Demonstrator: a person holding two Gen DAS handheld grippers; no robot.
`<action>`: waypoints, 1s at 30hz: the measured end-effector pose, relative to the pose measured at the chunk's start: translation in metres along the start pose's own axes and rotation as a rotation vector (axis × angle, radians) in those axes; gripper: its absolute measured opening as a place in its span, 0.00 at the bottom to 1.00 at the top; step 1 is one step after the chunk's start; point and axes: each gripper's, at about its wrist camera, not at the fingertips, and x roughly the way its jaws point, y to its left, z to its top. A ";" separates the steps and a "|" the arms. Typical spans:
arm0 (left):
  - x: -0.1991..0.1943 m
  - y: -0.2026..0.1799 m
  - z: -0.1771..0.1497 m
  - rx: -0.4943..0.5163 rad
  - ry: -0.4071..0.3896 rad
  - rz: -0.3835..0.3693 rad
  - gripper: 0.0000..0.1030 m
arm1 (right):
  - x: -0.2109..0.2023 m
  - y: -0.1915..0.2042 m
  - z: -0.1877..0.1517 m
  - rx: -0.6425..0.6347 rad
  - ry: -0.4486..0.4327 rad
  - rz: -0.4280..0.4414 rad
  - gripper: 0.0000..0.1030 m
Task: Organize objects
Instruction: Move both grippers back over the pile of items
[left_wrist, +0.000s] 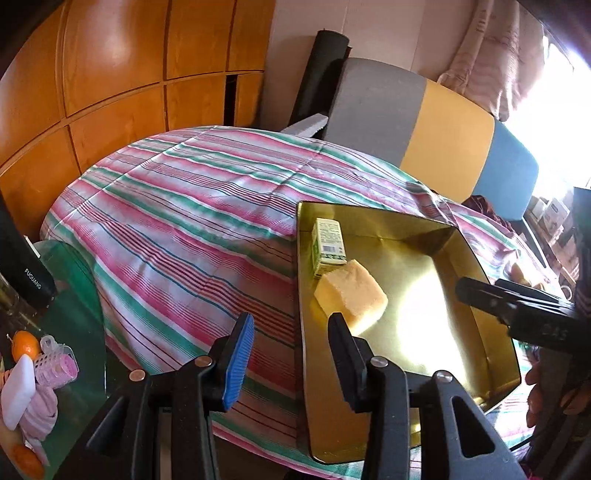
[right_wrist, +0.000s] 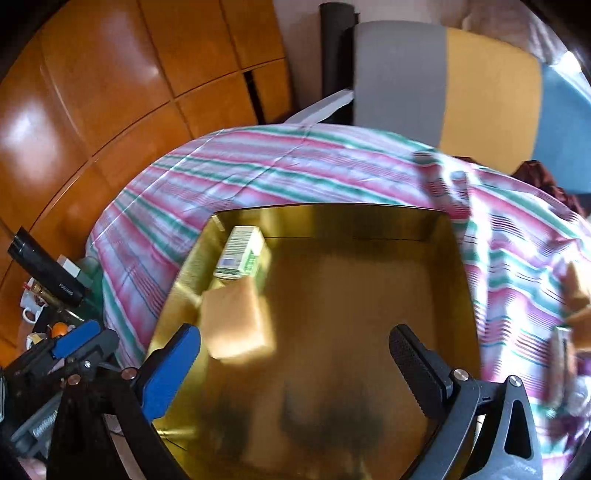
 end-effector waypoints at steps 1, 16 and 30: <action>-0.001 -0.002 -0.001 0.004 0.001 -0.001 0.40 | -0.004 -0.005 -0.002 0.007 -0.006 -0.005 1.00; -0.005 -0.061 -0.004 0.142 0.024 -0.081 0.40 | -0.079 -0.117 -0.043 0.123 -0.091 -0.198 1.00; -0.004 -0.173 -0.002 0.368 0.057 -0.219 0.41 | -0.178 -0.328 -0.111 0.572 -0.202 -0.503 1.00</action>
